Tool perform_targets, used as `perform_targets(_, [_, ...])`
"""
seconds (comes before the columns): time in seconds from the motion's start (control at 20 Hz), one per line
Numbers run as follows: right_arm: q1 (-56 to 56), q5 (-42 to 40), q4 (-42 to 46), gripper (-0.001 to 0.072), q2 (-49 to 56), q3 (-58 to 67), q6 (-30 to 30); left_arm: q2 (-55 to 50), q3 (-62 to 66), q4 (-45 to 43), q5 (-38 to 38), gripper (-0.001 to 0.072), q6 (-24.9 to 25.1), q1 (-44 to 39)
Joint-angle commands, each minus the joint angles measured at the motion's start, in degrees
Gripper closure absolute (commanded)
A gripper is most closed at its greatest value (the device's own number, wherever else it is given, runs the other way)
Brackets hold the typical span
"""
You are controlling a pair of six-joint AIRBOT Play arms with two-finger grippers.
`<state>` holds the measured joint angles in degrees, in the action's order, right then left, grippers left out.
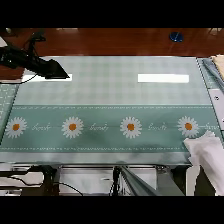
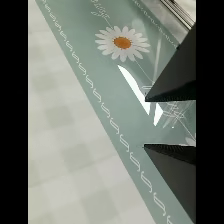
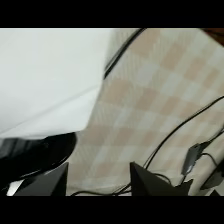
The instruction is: Fold the shirts.
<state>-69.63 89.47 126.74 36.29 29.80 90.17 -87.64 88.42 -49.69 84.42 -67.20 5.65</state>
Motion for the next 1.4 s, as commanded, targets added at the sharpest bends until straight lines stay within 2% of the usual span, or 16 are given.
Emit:
perform_targets(0.0, [-2.1,-15.69,10.05,0.0185,0.04,-1.57,10.03,-0.04,0.0,-0.39,-0.46,0.0385,1.66,0.52])
perform_targets(0.1, [-2.05,-31.67,0.72,0.0162,0.04,1.95,14.08,-0.04,0.02,-0.42,-0.94,0.0384,2.29,0.5])
perform_targets(0.2, [-1.64,-50.53,-24.9,0.018,0.31,8.87,11.5,0.02,0.02,-0.24,-5.44,0.0383,3.76,0.5])
perform_targets(0.25, [-0.13,-57.46,-42.71,0.0242,2.01,12.59,7.26,0.09,0.02,0.31,-8.9,0.0384,5.35,0.5])
perform_targets(0.3, [2.97,-59.65,-60.74,0.0275,5.25,16.09,-0.68,0.11,0.02,-0.07,-12.52,0.0384,6.43,0.15])
perform_targets(0.35, [7.8,-56.68,-77.11,0.0278,9.68,20.2,-14.14,0.07,0.02,-2.62,-14.8,0.0385,8.52,-0.76])
perform_targets(0.4, [13.22,-50.51,-86.42,0.0279,14.23,24.13,-24.72,0.07,0.02,-8.44,-15.56,0.0386,8.39,-2.34])
perform_targets(0.45, [19.67,-43.15,-89.53,0.0279,19.21,28.11,-28.33,0.09,0.02,-16.61,-14.95,0.0386,5.49,-4.7])
perform_targets(0.55, [32.39,-33.11,-84.89,0.0279,27.36,33.11,-27.28,0.09,0.02,-33.24,-11.47,0.0386,-4.44,-10.19])
perform_targets(0.65, [43.32,-28.13,-74.69,0.0279,32.7,34.53,-23.65,0.09,0.02,-44.02,-7.74,0.0385,-12.55,-14.95])
perform_targets(0.85, [62.16,-26.49,-44.19,0.027,36.28,34.53,-14.49,0.09,0.02,-42.36,-5.49,0.0371,-14.56,-18.36])
perform_targets(0.9, [65.07,-26.27,-38.77,0.0227,36.22,34.53,-13.55,0.07,0.0,-40.94,-5.27,0.0338,-14.58,-18.4])
perform_targets(0.95, [66.97,-25.64,-35.41,0.0164,36.24,34.53,-12.68,0.02,0.0,-39.58,-5.31,0.0173,-14.58,-18.34])
perform_targets(1.0, [67.54,-25.38,-34.77,0.0149,36.24,34.53,-11.93,-0.04,0.0,-38.25,-5.35,0.0027,-14.6,-18.14])
perform_targets(1.2, [67.47,-25.49,-37.83,0.0112,36.22,34.53,-10.75,0.33,0.0,-37.42,-5.35,0.002,-18.1,-17.33])
perform_targets(1.35, [67.54,-25.77,-39.93,0.0112,36.09,35.26,-11.41,2.43,-2.91,-36.17,-8.44,0.0044,-17.94,-17.46])
